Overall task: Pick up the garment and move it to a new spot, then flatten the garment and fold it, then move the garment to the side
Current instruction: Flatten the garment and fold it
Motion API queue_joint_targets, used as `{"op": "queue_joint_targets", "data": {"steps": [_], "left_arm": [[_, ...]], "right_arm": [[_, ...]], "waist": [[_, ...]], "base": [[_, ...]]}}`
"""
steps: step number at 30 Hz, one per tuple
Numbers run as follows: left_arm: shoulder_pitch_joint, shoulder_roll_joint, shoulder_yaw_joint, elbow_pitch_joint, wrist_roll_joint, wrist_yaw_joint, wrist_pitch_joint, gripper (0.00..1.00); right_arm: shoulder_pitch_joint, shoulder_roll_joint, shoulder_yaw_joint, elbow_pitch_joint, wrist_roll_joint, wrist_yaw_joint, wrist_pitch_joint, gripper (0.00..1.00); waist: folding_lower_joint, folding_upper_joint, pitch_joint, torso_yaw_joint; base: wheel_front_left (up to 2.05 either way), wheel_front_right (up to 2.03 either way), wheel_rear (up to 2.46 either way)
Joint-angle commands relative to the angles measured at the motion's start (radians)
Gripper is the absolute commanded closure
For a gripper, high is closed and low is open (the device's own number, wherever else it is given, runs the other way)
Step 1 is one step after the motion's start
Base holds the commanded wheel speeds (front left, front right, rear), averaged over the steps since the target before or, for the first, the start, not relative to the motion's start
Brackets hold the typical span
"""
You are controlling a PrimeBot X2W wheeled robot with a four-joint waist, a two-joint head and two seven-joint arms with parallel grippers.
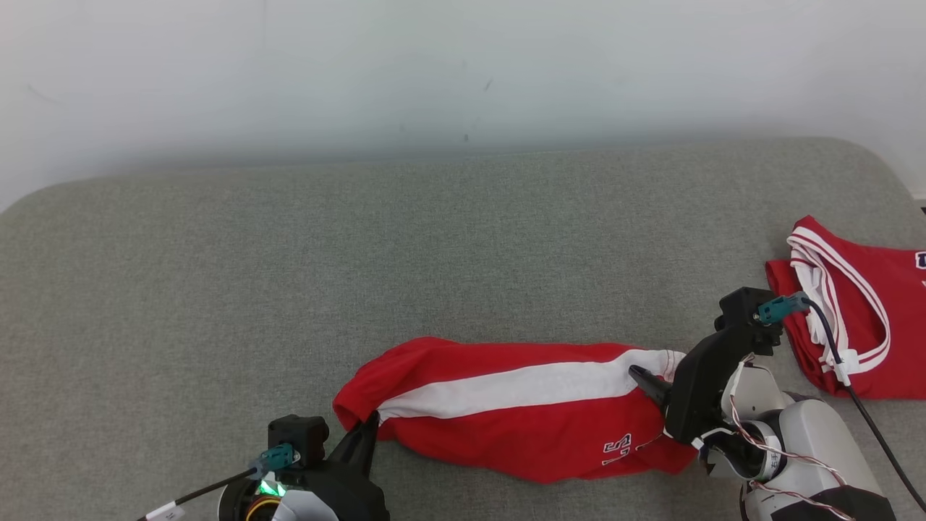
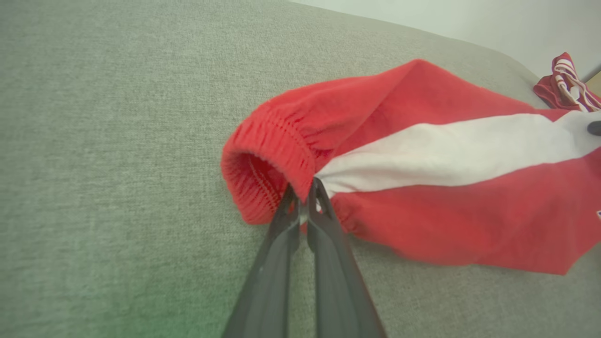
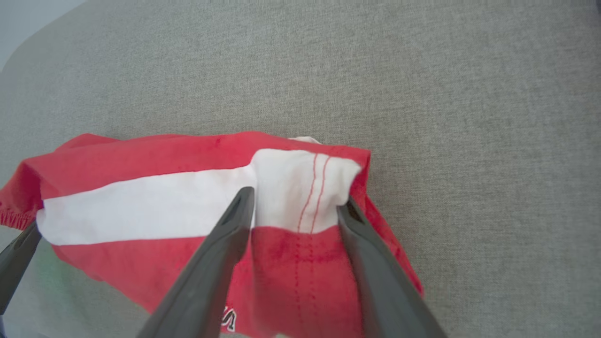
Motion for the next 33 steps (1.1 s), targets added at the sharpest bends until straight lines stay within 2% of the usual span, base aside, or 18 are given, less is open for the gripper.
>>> {"op": "queue_joint_targets", "data": {"steps": [1,2,3,4,5,13,16,24,29,33], "left_arm": [[0.006,0.006,-0.002,-0.004,-0.01,0.003,-0.001,1.0],[0.008,0.008,-0.002,-0.005,-0.012,0.004,-0.001,1.0],[0.011,0.008,-0.002,-0.006,-0.014,0.005,-0.001,1.0],[0.014,0.009,-0.003,-0.007,-0.015,0.005,-0.001,1.0],[0.017,0.01,-0.003,-0.007,-0.015,0.005,0.0,1.0],[-0.004,0.012,0.01,-0.034,-0.045,0.001,-0.008,1.0],[-0.054,0.023,0.021,-0.076,-0.086,-0.005,0.024,1.0],[-0.258,0.085,0.046,-0.203,-0.207,-0.007,0.189,1.0],[-0.416,0.126,0.098,-0.28,-0.331,-0.008,0.325,1.0],[-0.549,0.168,0.143,-0.326,-0.374,0.002,0.391,1.0]], "right_arm": [[0.0,0.001,0.002,-0.003,0.004,-0.002,-0.009,0.32],[0.0,0.001,0.004,-0.004,0.003,-0.002,-0.012,0.51],[-0.001,0.001,0.004,-0.005,0.004,-0.002,-0.018,0.6],[-0.001,0.001,0.006,-0.004,0.004,-0.002,-0.021,0.84],[-0.002,0.001,0.007,-0.004,0.0,-0.002,-0.03,1.0],[-0.032,0.001,-0.002,-0.007,-0.009,-0.002,-0.138,1.0],[-0.077,0.001,-0.003,-0.022,-0.02,-0.002,-0.186,1.0],[-0.258,0.001,0.043,-0.063,-0.036,-0.002,-0.213,1.0],[-0.433,-0.008,0.077,-0.053,-0.041,-0.002,-0.224,1.0],[-0.58,-0.015,0.096,-0.025,-0.05,-0.002,-0.26,1.0]], "waist": [[0.0,-0.0001,-0.002,0.0],[0.0,-0.0001,-0.004,0.0],[0.0,-0.0001,-0.005,0.0],[0.0,-0.0001,-0.007,-0.001],[0.0,-0.0001,-0.009,-0.001],[0.0,-0.0001,-0.026,-0.006],[0.0,-0.0001,-0.026,-0.007],[0.0,-0.0001,0.048,-0.029],[0.0,-0.0001,0.144,-0.05],[0.0,-0.0001,0.237,-0.067]], "base": [[0.0,0.0,0.0],[0.0,0.0,0.0],[0.0,0.0,0.0],[0.0,0.0,0.0],[0.0,0.0,0.0],[0.0,0.0,0.0],[0.0,0.0,0.0],[0.0,0.0,0.0],[0.0,0.0,0.0],[0.0,0.0,0.0]]}}
